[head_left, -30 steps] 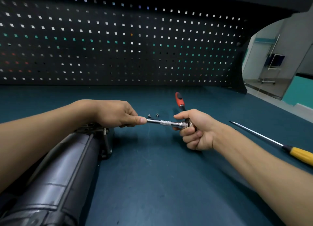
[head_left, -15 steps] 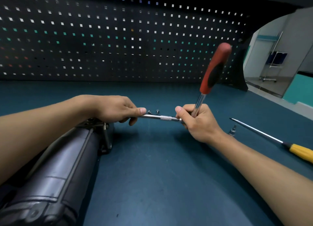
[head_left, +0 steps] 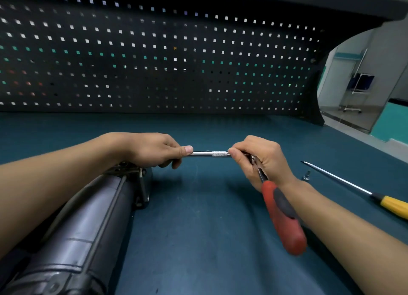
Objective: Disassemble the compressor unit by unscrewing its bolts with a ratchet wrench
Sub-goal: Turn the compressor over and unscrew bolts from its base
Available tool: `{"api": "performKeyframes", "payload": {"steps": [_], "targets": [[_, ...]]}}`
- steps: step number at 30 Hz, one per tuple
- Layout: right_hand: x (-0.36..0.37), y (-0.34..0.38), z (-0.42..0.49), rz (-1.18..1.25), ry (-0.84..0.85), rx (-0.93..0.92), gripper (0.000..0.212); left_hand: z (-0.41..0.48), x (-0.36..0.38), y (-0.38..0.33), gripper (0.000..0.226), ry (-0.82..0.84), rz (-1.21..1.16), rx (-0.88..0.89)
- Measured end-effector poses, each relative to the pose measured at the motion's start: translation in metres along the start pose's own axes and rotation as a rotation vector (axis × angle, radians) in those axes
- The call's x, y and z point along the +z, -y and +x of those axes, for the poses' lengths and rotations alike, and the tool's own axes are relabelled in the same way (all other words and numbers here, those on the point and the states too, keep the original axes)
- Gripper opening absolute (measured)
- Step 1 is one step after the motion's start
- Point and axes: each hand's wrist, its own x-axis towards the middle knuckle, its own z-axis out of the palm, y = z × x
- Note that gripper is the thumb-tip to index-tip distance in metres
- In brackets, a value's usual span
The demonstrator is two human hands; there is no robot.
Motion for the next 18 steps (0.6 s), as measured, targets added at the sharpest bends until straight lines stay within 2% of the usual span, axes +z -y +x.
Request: {"api": "performKeyframes", "payload": {"steps": [7, 16, 18], "targets": [[-0.0034, 0.0070, 0.0021, -0.005, 0.034, 0.026, 0.023, -0.0016, -0.0028, -0.0007, 0.057, 0.047, -0.049, 0.041], [-0.0055, 0.0075, 0.0073, 0.227, 0.308, 0.489, 0.063, 0.0036, -0.0011, -0.0002, 0.056, 0.046, 0.042, 0.069], [-0.0054, 0.0069, 0.0094, 0.266, 0.328, 0.571, 0.063, 0.0045, -0.0011, 0.0007, 0.056, 0.046, 0.043, 0.065]]}}
